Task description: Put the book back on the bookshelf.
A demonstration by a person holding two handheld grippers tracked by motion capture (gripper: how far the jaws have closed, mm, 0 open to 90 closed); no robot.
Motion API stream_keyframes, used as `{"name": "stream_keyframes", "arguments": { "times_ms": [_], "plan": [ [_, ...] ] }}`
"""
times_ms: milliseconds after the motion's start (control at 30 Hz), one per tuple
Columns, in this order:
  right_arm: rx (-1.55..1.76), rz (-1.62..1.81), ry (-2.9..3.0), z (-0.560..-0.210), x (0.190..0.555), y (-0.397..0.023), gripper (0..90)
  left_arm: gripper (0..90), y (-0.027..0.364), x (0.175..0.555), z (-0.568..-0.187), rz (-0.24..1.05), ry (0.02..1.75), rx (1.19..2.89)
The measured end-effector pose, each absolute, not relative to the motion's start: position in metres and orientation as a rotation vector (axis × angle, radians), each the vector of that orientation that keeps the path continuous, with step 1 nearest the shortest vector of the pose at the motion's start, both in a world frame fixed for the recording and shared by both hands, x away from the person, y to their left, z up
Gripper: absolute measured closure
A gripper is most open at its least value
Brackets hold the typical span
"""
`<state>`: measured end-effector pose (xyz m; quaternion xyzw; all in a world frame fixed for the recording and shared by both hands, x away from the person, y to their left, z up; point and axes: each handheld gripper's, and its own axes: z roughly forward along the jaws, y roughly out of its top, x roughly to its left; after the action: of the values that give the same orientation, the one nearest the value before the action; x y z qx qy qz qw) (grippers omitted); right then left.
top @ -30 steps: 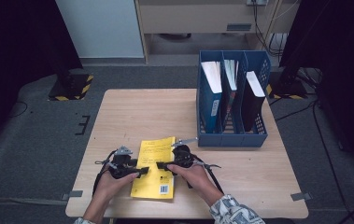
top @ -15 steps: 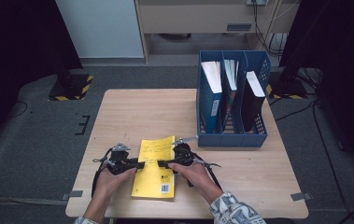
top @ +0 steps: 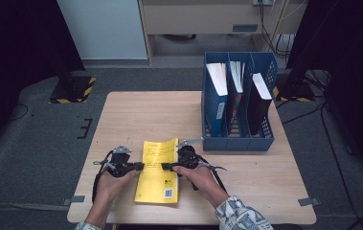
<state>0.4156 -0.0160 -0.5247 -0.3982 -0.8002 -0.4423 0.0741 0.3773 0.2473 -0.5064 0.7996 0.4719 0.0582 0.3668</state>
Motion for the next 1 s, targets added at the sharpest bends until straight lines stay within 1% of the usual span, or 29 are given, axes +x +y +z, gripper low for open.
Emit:
{"name": "stream_keyframes", "arguments": {
  "times_ms": [133,567,1000],
  "plan": [
    [-1.187,-1.338,-2.407,-0.519,0.416,-0.017,56.7,88.8,0.248,0.378,-0.505,0.149,1.206,2.054],
    [-1.164,-1.364,-2.426,-0.507,0.420,-0.016,61.9,90.0,0.252,0.381,-0.501,0.119,1.187,2.057],
    [-1.132,-1.388,-2.473,-0.491,0.424,-0.013,64.5,90.0,0.255,0.384,-0.493,0.124,1.172,2.045]
  ]
}}
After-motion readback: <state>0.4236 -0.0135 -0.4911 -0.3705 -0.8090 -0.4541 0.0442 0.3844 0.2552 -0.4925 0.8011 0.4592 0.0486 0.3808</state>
